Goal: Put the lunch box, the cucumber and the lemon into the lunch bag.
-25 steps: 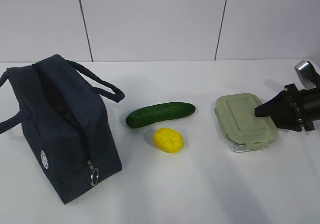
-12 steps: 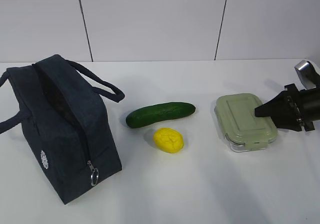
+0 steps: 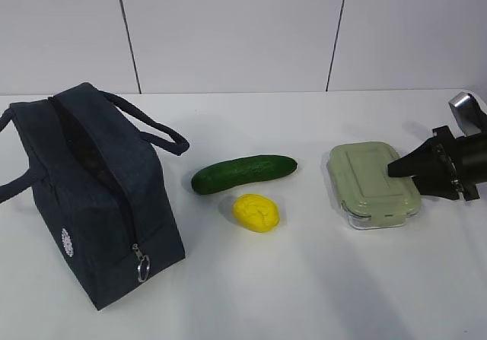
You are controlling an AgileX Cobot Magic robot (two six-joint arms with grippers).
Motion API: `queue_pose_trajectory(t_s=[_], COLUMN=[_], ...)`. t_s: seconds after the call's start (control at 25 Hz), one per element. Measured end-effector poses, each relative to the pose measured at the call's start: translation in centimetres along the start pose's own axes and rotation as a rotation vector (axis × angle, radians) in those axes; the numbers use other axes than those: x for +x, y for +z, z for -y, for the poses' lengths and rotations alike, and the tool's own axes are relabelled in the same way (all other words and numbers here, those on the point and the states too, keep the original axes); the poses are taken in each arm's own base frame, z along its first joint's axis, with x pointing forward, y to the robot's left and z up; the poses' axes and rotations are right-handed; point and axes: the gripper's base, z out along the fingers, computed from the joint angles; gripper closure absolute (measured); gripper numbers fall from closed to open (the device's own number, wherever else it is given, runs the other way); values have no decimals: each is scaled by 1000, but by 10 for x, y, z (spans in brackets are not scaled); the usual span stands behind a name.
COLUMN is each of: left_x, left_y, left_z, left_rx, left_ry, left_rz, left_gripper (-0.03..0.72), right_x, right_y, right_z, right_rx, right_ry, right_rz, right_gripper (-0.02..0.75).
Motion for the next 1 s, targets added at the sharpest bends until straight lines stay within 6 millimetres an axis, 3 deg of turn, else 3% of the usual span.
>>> queue_pose_trajectory(t_s=[0.4, 1.0], left_x=[0, 0], left_y=[0, 0], left_z=[0, 0], left_rx=[-2, -2], left_ry=[1, 1], left_rz=[0, 0], left_gripper=[445, 445], right_x=[3, -3], right_y=[23, 1], right_z=[-16, -47], right_rx=[-14, 4], right_ry=[-34, -52], right_rz=[-60, -11], right_gripper=[376, 377])
